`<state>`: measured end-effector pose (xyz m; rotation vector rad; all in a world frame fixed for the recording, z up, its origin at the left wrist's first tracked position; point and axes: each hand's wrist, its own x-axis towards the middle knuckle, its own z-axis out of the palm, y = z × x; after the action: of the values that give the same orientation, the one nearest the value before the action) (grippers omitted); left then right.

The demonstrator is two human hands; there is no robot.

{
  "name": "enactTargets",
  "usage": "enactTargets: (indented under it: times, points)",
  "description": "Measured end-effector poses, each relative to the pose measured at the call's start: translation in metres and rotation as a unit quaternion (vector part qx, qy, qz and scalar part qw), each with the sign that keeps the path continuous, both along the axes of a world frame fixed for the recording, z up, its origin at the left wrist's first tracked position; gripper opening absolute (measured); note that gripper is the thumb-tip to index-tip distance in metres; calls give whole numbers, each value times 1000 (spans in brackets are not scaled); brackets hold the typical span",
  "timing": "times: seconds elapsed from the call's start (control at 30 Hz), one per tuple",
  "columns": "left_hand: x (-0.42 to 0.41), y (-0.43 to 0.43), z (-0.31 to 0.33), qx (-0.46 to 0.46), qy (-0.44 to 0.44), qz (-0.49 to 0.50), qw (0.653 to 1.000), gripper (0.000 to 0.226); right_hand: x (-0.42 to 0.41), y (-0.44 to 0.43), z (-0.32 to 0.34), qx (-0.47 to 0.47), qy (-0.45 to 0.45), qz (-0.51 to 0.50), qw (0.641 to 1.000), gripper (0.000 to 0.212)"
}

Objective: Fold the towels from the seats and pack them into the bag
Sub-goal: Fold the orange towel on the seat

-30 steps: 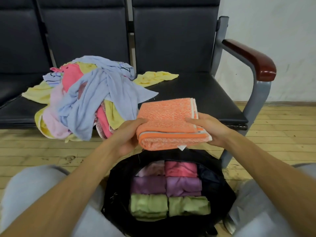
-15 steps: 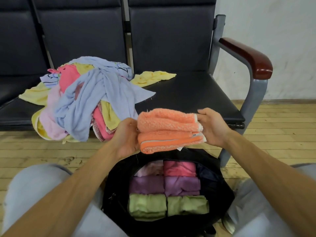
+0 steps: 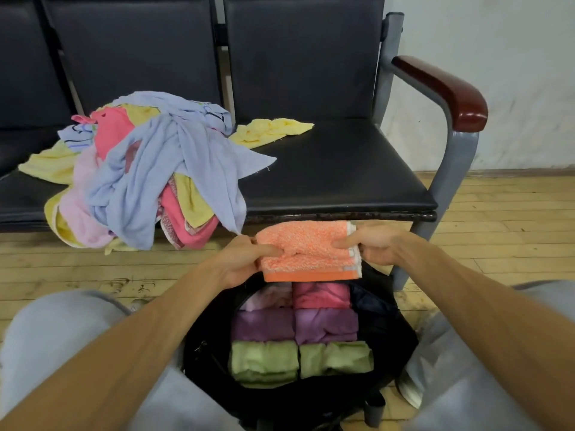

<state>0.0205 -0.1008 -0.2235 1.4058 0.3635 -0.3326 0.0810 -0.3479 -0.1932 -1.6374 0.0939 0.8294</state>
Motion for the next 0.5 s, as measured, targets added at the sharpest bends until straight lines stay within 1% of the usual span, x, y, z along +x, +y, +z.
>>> enactTargets:
  times: [0.07, 0.17, 0.23, 0.3, 0.37, 0.43, 0.5]
  points:
    - [5, -5, -19, 9, 30, -4, 999, 27, 5, 0, -20, -56, 3, -4, 998, 33]
    - [14, -13, -58, 10, 76, 3, 997, 33, 11, 0, -65, -116, 26, -27, 993, 35]
    - [19, -19, -87, 1, 111, 16, 994, 35, 12, -4, -99, -104, 48, -74, 991, 39]
    - [24, -25, -118, 23, 139, 0, 990, 31, 13, -9, -133, -84, 64, -131, 986, 37]
    - [31, -34, -146, 48, 158, -25, 986, 27, 15, -15, -168, -92, 76, -170, 978, 30]
    - [39, -43, -176, 79, 167, -29, 982, 33, 16, -20, -198, -114, 100, -196, 969, 12]
    - [47, -51, -202, 106, 167, -24, 980, 40, 19, -25, -226, -109, 136, -220, 960, 10]
